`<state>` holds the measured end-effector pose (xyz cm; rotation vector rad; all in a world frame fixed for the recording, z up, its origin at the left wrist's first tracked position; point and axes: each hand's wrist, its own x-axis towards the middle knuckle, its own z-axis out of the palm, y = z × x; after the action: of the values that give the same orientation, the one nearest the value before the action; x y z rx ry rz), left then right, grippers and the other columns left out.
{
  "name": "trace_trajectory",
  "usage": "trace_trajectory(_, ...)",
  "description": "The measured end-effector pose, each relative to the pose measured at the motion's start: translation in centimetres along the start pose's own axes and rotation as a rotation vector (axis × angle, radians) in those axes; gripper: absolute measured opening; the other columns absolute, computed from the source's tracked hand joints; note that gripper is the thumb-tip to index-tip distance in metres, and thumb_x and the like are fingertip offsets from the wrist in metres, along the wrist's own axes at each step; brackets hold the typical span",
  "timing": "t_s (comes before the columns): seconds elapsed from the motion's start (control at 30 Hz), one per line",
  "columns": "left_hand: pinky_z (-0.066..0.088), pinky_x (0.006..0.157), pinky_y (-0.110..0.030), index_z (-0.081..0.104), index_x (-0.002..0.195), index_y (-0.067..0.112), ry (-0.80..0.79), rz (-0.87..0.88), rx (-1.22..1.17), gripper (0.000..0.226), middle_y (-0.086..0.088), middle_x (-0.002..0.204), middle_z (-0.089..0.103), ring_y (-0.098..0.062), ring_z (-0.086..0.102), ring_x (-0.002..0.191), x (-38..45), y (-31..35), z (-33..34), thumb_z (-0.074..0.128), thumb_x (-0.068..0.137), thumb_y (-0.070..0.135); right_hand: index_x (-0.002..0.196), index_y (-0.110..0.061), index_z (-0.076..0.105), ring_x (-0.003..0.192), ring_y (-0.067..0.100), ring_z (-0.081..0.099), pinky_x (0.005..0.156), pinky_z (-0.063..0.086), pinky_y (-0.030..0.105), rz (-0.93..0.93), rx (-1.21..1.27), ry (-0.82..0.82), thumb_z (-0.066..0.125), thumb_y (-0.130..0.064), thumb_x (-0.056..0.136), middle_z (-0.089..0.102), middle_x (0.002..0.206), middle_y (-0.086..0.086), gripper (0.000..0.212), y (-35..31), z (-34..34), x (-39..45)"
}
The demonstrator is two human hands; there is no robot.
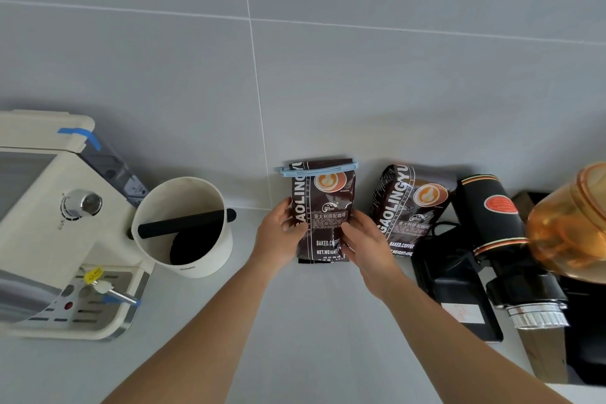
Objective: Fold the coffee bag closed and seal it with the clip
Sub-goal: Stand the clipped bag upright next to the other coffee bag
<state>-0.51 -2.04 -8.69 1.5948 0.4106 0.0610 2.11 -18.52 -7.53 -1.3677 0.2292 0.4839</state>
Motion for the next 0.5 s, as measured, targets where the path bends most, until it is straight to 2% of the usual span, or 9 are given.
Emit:
trace_trajectory(0.1, 0.051, 0.093, -0.025, 0.059, 0.109, 0.033, 0.015, -0.008, 0.006, 0.048, 0.004, 0.110, 0.069, -0.012, 0.067, 0.101, 0.14, -0.15, -0.25, 0.060, 0.085, -0.008, 0.118, -0.029, 0.056, 0.113, 0.016, 0.063, 0.103, 0.045, 0.037, 0.004, -0.017, 0.008, 0.055, -0.012, 0.095, 0.067, 0.120, -0.007, 0.028, -0.15, -0.05, -0.11)
trace_trajectory(0.2, 0.049, 0.102, -0.039, 0.056, 0.127, 0.018, 0.015, -0.037, 0.007, 0.050, -0.006, 0.120, 0.069, -0.019, 0.067, 0.109, 0.32, -0.45, -0.51, 0.064, 0.083, -0.004, 0.134, -0.021, 0.050, 0.117, 0.015, 0.060, 0.104, 0.043, 0.037, 0.014, -0.030, 0.006, 0.056, -0.016, 0.096, 0.063, 0.129, -0.004, 0.040, -0.30, -0.17, -0.24)
trace_trajectory(0.3, 0.047, 0.104, -0.042, 0.050, 0.136, 0.010, 0.034, -0.068, 0.005, 0.056, -0.011, 0.125, 0.066, -0.021, 0.065, 0.112, 0.15, -0.33, -0.55, 0.066, 0.083, -0.002, 0.136, -0.021, 0.048, 0.114, 0.013, 0.060, 0.094, 0.045, 0.031, 0.011, -0.034, -0.018, 0.055, -0.016, 0.096, 0.063, 0.129, -0.002, 0.041, -0.40, -0.18, -0.56)
trace_trajectory(0.4, 0.050, 0.100, -0.039, 0.056, 0.126, 0.011, 0.037, -0.065, -0.011, 0.045, -0.012, 0.122, 0.067, -0.022, 0.066, 0.107, -0.13, -0.08, -0.27, 0.065, 0.084, -0.004, 0.127, -0.024, 0.053, 0.108, 0.010, 0.063, 0.086, 0.047, 0.027, 0.011, -0.034, -0.026, 0.054, -0.014, 0.096, 0.065, 0.123, -0.003, 0.033, -0.47, -0.10, -0.81)
trace_trajectory(0.5, 0.052, 0.097, -0.037, 0.060, 0.114, 0.025, 0.041, -0.052, -0.005, 0.041, -0.007, 0.116, 0.069, -0.020, 0.067, 0.104, -0.26, -0.13, -0.03, 0.065, 0.084, -0.003, 0.100, -0.032, 0.061, 0.093, 0.003, 0.067, 0.073, 0.049, 0.019, 0.017, -0.041, -0.042, 0.052, -0.012, 0.097, 0.069, 0.107, -0.011, 0.022, -0.49, -0.05, -0.96)
